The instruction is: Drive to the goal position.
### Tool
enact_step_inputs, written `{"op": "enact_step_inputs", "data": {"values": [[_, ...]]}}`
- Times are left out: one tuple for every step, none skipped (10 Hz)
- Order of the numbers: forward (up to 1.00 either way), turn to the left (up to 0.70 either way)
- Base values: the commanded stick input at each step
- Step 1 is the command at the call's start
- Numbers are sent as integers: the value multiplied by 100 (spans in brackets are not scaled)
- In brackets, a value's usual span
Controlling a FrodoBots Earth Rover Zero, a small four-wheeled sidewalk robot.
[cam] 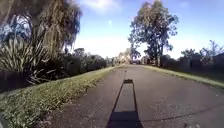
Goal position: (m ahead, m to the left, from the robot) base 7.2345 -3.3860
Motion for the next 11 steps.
{"op": "enact_step_inputs", "data": {"values": [[70, 0], [70, 0], [70, 0], [70, 0], [70, -11], [70, -22], [70, -32], [70, -35], [70, -35], [70, -35], [70, -35]]}}
